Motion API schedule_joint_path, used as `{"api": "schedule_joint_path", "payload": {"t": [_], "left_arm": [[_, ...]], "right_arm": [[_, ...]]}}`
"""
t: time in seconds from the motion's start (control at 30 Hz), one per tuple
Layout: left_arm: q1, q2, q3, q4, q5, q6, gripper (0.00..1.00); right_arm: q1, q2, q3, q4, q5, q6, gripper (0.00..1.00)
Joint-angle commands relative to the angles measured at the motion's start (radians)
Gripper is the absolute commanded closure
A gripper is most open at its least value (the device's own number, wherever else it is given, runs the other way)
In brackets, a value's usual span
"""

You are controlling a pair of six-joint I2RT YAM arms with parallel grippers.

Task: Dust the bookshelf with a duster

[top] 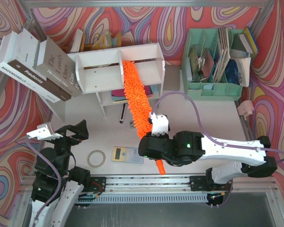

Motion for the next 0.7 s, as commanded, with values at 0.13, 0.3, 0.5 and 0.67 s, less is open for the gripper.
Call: {"api": "schedule_joint_path", "payload": {"t": [0.13, 0.3, 0.5, 0.67], "left_arm": [[0.004, -0.003, 0.010, -0.009, -0.012, -0.006, 0.02], [0.004, -0.002, 0.010, -0.007, -0.014, -0.006, 0.02], [0.004, 0.006, 0.012, -0.012, -0.011, -0.010, 0.02], [0.004, 0.004, 0.020, -0.030, -0.018, -0.048, 0.02]], "right_arm": [[0.022, -0.153, -0.010, -0.189, 0.048, 0.059, 1.00], [0.022, -0.203, -0.041, -0.201, 0.086, 0.078, 1.00], [0.022, -0.125, -0.021, -0.045, 0.079, -0.035, 1.00], [0.022, -0.032, 0.014, 0.060, 0.058, -0.103, 1.00]]}}
